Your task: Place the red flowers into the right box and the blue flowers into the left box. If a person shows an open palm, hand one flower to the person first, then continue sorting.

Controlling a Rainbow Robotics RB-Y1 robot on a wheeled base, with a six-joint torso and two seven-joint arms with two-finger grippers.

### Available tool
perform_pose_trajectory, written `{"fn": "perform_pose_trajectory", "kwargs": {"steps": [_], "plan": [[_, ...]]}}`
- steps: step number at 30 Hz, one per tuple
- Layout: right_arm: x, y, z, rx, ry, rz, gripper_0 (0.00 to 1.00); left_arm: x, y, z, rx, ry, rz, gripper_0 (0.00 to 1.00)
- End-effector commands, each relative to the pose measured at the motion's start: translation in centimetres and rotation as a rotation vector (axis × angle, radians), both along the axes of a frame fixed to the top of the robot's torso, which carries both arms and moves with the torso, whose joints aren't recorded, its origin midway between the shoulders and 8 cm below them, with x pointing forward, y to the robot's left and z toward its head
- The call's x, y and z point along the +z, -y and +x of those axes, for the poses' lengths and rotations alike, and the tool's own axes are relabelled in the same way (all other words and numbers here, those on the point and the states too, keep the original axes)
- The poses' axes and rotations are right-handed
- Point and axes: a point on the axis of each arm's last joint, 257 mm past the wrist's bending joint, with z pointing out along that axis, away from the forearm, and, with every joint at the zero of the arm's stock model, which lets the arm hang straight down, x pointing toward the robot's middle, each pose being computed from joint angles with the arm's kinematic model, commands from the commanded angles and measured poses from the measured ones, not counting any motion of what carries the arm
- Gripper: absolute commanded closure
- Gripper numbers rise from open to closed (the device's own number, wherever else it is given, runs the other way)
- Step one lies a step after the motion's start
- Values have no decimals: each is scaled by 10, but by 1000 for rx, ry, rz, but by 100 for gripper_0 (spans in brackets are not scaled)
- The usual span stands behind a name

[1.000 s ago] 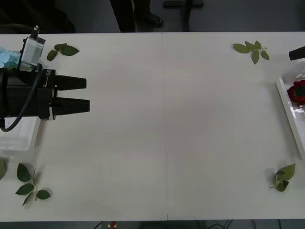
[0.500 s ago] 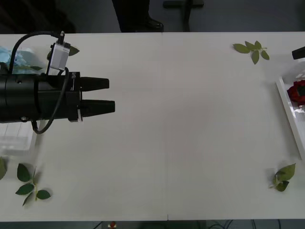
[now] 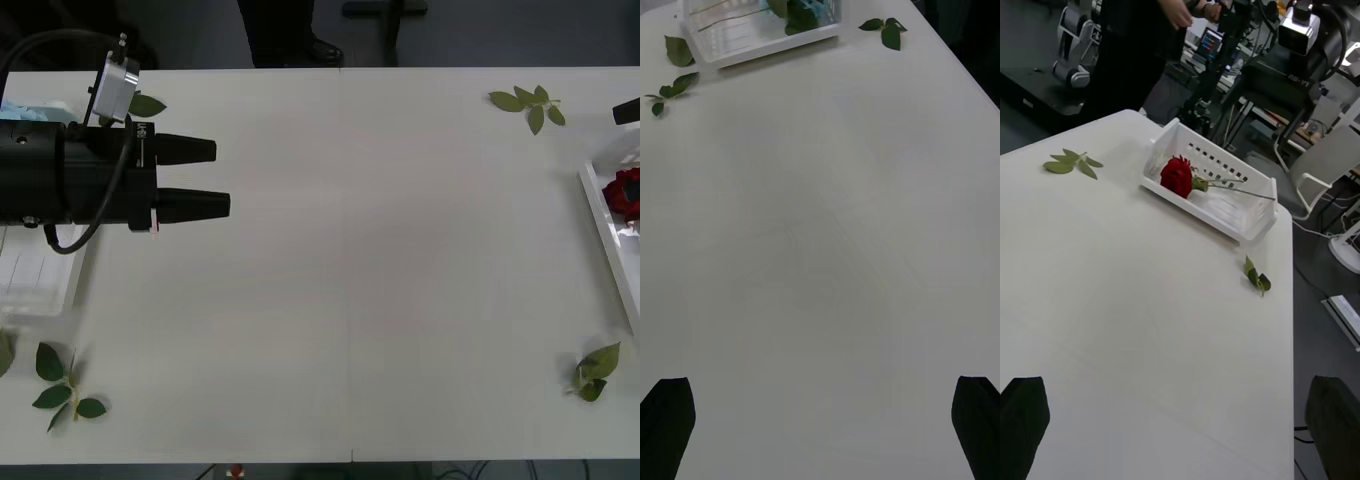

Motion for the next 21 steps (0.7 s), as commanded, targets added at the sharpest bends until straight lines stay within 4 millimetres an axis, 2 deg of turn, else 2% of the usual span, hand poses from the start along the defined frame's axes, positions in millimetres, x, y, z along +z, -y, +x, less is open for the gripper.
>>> {"fn": "perform_pose_trajectory", "kwargs": {"steps": [1,5,10,12,16,21], "plan": [[2,9,-3,5,18,-44,0,20,2,-3,-14,26,0,0],[2,9,-3,5,18,-44,0,15,2,-9,-30,-4,13,0],[2,9,-3,5,18,-44,0,18,2,-15,-59,-16,35,0],[2,9,-3,5,18,-44,0,19,-3,-15,-62,3,68,0],[2,9,-3,5,18,-44,0,16,-26,-8,-55,85,212,0],[2,9,-3,5,18,-44,0,15,-31,-6,-56,112,248,0]]}}
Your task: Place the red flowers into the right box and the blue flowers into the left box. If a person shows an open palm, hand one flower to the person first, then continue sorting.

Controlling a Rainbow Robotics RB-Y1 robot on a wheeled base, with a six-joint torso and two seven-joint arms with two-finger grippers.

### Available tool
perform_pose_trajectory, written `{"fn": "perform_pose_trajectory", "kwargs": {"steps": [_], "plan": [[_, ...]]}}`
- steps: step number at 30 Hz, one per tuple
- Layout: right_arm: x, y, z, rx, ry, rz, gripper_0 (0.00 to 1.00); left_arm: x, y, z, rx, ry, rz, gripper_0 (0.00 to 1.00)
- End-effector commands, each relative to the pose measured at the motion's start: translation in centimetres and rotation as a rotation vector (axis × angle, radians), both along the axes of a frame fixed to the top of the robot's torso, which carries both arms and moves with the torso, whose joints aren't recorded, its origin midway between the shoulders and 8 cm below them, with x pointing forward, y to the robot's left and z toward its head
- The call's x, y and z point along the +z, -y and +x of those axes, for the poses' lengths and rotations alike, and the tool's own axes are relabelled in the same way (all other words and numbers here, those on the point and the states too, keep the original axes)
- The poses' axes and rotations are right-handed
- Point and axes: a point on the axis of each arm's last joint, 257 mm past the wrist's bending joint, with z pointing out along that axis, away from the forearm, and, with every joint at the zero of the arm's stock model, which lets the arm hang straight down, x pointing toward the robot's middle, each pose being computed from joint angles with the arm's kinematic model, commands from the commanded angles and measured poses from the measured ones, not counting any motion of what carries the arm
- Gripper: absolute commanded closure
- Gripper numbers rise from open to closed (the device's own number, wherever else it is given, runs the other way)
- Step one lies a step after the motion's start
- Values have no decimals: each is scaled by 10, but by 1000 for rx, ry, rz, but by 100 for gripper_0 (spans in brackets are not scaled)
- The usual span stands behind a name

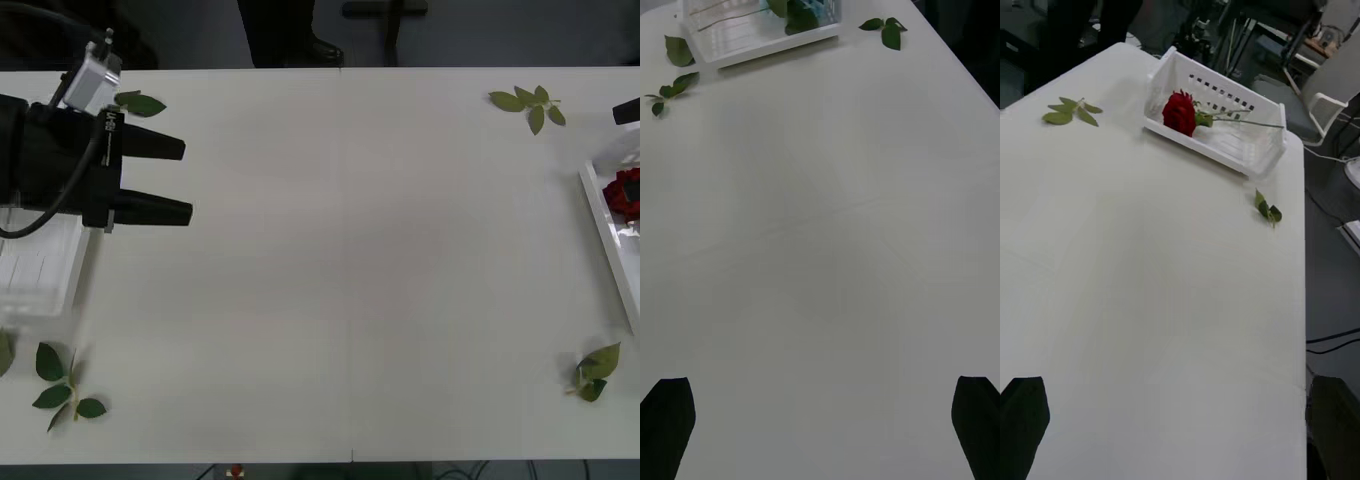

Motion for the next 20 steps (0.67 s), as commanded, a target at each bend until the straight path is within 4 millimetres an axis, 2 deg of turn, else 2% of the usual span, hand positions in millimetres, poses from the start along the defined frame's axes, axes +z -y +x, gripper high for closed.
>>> {"fn": "perform_pose_trajectory", "kwargs": {"steps": [1,20], "plan": [[2,9,-3,5,18,-44,0,13,4,1,-23,72,30,0],[2,9,-3,5,18,-44,0,7,8,1,-19,49,18,0]]}}
